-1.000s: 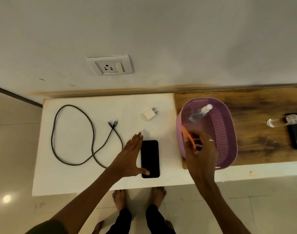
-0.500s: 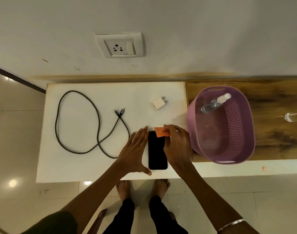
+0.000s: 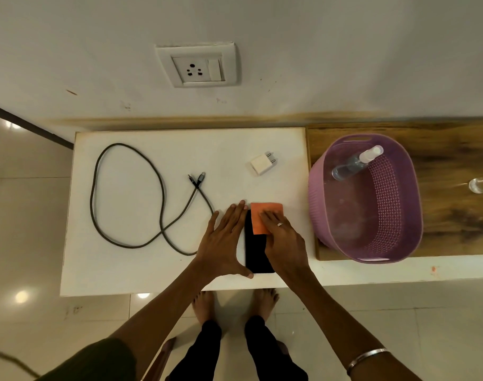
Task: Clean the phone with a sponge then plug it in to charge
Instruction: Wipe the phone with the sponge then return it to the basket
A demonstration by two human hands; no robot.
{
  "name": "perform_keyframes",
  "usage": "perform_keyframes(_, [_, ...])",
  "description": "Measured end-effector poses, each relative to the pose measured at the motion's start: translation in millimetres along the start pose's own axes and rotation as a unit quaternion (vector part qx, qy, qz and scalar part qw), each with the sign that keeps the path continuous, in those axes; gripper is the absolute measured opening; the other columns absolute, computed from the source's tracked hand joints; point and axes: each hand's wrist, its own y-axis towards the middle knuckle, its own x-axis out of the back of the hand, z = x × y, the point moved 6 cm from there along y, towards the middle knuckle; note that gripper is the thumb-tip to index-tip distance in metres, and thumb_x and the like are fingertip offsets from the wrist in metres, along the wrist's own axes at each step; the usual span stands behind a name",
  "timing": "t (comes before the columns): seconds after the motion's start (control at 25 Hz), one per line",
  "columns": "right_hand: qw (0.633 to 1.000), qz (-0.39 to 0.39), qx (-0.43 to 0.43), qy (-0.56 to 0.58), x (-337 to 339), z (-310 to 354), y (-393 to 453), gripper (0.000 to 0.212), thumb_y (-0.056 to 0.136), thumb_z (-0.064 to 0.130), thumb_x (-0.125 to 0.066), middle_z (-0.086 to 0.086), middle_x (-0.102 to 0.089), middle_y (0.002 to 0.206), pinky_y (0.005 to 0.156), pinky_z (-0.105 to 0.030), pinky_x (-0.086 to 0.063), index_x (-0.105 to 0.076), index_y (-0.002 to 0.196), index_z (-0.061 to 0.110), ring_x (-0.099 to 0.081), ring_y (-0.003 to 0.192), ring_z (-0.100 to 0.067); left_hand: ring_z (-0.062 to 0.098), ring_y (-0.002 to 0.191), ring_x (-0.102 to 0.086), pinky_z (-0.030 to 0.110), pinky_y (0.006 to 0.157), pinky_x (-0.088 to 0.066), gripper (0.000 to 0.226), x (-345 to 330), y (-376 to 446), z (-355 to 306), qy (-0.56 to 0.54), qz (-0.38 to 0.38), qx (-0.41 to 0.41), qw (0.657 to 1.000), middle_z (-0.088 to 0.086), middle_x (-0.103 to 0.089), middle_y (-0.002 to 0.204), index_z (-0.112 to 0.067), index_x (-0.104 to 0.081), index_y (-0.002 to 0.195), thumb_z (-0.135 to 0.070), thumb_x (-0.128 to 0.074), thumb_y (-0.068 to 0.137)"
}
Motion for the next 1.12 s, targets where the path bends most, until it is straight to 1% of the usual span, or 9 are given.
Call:
perform_keyframes(0.08, [0.995,-0.043,0.068,-0.058,2,6,-3,0.057,0.098,0.032,-0.050,-0.005,-0.040,0.152,0.112,-0.034,-0.031,-0.032,0.150,0.015,-0.042,0.136,-0.028,0.021,0.155,0.015,0.052,0.126,0.001,0.153,-1,1,-1,0.005,0.003,-0.004,1.000,-0.002,0.017,0.168,-0.019,0.009,0.159,-0.096,-0.058,0.046])
perform_keyframes(0.2, [0.993,-0.057,0.083,-0.066,0,2,-3,0.059,0.098,0.035,-0.048,-0.007,-0.036,0.154,0.116,-0.036,-0.025,-0.032,0.150,0.012,-0.035,0.141,-0.030,0.022,0.155,0.016,0.051,0.126,0.001,0.152,-1,2,-1,0.008,0.005,-0.009,1.000,-0.001,0.017,0.168,-0.018,0.009,0.159,-0.095,-0.059,0.047])
perform_keyframes(0.36, [0.990,0.007,0.092,-0.105,-9,-8,2,0.081,0.089,0.061,-0.016,-0.006,-0.017,0.160,0.123,-0.033,-0.005,-0.018,0.151,0.010,-0.015,0.149,-0.025,0.022,0.155,0.016,0.049,0.126,0.005,0.153,1,3,-2,0.004,0.000,-0.011,1.000,-0.001,0.017,0.168,-0.018,0.009,0.159,-0.093,-0.063,0.048])
perform_keyframes(0.48, [0.983,0.014,0.113,-0.147,-11,-11,-1,0.071,0.097,0.049,-0.036,-0.004,-0.008,0.162,0.123,-0.037,-0.002,-0.010,0.152,0.012,-0.005,0.150,-0.023,0.022,0.155,0.016,0.050,0.126,0.004,0.154,2,3,-1,0.007,0.001,-0.010,1.000,-0.001,0.017,0.168,-0.017,0.009,0.159,-0.093,-0.064,0.047])
perform_keyframes(0.6, [0.983,-0.020,0.123,-0.137,-8,-8,-15,0.077,0.093,0.030,-0.061,-0.005,-0.018,0.160,0.120,-0.042,-0.021,-0.015,0.152,0.013,-0.015,0.148,-0.027,0.022,0.155,0.015,0.050,0.126,0.004,0.154,3,2,0,0.015,0.001,-0.011,1.000,-0.001,0.017,0.167,-0.016,0.008,0.159,-0.093,-0.064,0.047])
perform_keyframes(0.72, [0.985,-0.069,0.114,-0.112,-7,-11,-43,0.084,0.080,0.009,-0.075,-0.007,-0.033,0.154,0.105,-0.044,-0.043,-0.028,0.149,0.010,-0.026,0.141,-0.028,0.022,0.155,0.012,0.050,0.126,0.000,0.155,3,1,0,0.018,-0.002,-0.011,1.000,0.000,0.013,0.168,-0.015,0.007,0.159,-0.094,-0.063,0.046])
perform_keyframes(0.88, [0.988,-0.061,0.091,-0.108,-25,-26,-78,0.090,0.075,0.008,-0.080,0.000,-0.028,0.153,0.105,-0.040,-0.039,-0.028,0.148,0.015,-0.029,0.139,-0.023,0.021,0.155,0.011,0.048,0.127,-0.001,0.155,4,2,0,0.028,-0.011,-0.006,1.000,-0.001,0.014,0.168,-0.018,0.011,0.159,-0.098,-0.057,0.045])
perform_keyframes(1.04, [0.993,-0.041,0.076,-0.080,-43,-38,-100,0.081,0.084,0.014,-0.073,0.002,-0.023,0.155,0.106,-0.048,-0.043,-0.025,0.149,0.016,-0.029,0.141,-0.025,0.020,0.156,0.008,0.046,0.127,-0.003,0.154,5,1,-1,0.027,-0.022,-0.009,0.999,-0.002,0.012,0.168,-0.018,0.009,0.159,-0.100,-0.053,0.045])
perform_keyframes(1.12, [0.992,-0.062,0.074,-0.080,-44,-38,-107,0.082,0.080,0.014,-0.077,0.001,-0.027,0.152,0.100,-0.049,-0.046,-0.030,0.147,0.014,-0.032,0.137,-0.027,0.020,0.156,0.007,0.046,0.127,-0.005,0.153,5,1,0,0.032,-0.025,-0.012,0.999,-0.002,0.012,0.168,-0.018,0.009,0.159,-0.101,-0.050,0.046])
